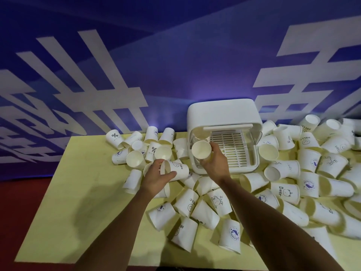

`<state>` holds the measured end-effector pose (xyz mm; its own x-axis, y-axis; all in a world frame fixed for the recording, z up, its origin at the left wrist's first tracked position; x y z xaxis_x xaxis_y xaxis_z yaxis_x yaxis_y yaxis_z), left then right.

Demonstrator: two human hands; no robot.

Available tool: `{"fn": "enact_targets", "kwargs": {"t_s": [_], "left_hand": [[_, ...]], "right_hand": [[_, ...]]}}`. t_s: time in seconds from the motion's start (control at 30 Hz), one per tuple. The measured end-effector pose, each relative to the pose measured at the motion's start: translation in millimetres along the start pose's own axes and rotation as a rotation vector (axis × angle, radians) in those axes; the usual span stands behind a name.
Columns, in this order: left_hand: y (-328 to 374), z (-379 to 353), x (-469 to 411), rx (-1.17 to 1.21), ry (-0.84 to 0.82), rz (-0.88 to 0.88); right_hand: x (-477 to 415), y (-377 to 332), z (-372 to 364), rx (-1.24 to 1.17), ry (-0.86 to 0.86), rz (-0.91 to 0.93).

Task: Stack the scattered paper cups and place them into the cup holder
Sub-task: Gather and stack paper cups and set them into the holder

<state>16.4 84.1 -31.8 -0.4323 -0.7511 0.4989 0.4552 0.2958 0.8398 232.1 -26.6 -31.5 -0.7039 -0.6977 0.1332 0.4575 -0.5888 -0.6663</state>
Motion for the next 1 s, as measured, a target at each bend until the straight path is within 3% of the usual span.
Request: {"fn": "enact_targets", "kwargs": {"t_s": [0.37, 0.57, 0.8, 1.0], "left_hand": [[18, -22, 3, -0.073, -0.006, -0.042], [29, -39, 8, -0.053, -0.028, -0.071], [39, -46, 15, -0.035, -0.047, -0.078], [30, -34, 14, 0.036, -0.050, -0.058]], "right_hand": [[25, 2, 10, 0.105, 0.076, 0.127], [43, -8, 0, 0.116, -0.144, 0.242], [41, -15, 3, 0.227, -0.070, 0.379], [34, -6, 17, 0.140, -0.001, 0.227]]}}
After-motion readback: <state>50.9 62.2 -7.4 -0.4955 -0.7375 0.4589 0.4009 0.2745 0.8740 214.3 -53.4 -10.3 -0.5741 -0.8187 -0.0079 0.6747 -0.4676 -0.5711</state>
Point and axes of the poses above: each hand's wrist, its own x-axis away from the middle knuckle, its own z-axis out of the back of the hand, y = z × x, the point moved 4 cm from there along -x, towards the middle knuckle, and after that the axes turned 12 degrees about x, right-handed, at the moved point
